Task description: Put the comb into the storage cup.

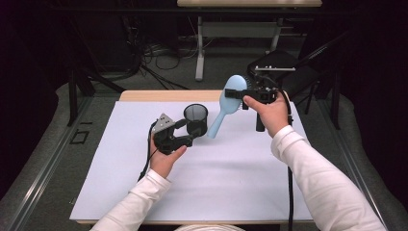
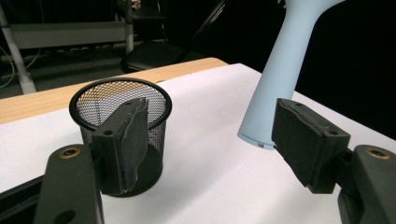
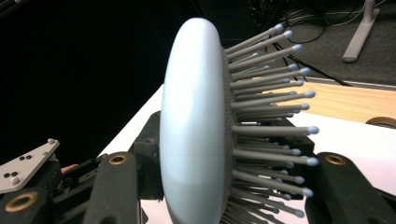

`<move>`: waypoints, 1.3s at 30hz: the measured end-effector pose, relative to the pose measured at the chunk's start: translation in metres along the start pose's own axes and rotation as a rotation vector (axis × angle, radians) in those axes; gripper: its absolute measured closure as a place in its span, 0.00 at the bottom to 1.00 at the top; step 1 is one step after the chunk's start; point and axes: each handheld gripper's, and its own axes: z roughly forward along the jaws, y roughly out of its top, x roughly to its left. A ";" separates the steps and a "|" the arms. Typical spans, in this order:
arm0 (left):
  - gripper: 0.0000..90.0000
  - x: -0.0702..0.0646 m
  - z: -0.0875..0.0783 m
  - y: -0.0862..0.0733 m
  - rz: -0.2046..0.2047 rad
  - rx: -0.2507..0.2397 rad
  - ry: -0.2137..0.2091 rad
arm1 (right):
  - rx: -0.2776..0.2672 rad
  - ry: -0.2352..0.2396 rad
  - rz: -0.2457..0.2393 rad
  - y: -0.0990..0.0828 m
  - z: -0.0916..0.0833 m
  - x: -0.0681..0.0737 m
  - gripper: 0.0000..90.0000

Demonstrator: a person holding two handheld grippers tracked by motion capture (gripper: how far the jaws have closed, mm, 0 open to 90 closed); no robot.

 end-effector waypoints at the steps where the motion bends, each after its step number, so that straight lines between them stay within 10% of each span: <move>1: 0.31 0.000 0.000 0.000 -0.002 0.002 -0.002 | -0.002 -0.002 -0.001 0.000 0.000 0.000 0.52; 39: 0.11 0.027 -0.003 -0.001 -0.093 0.011 0.080 | -0.034 -0.060 -0.046 0.029 0.005 0.007 0.52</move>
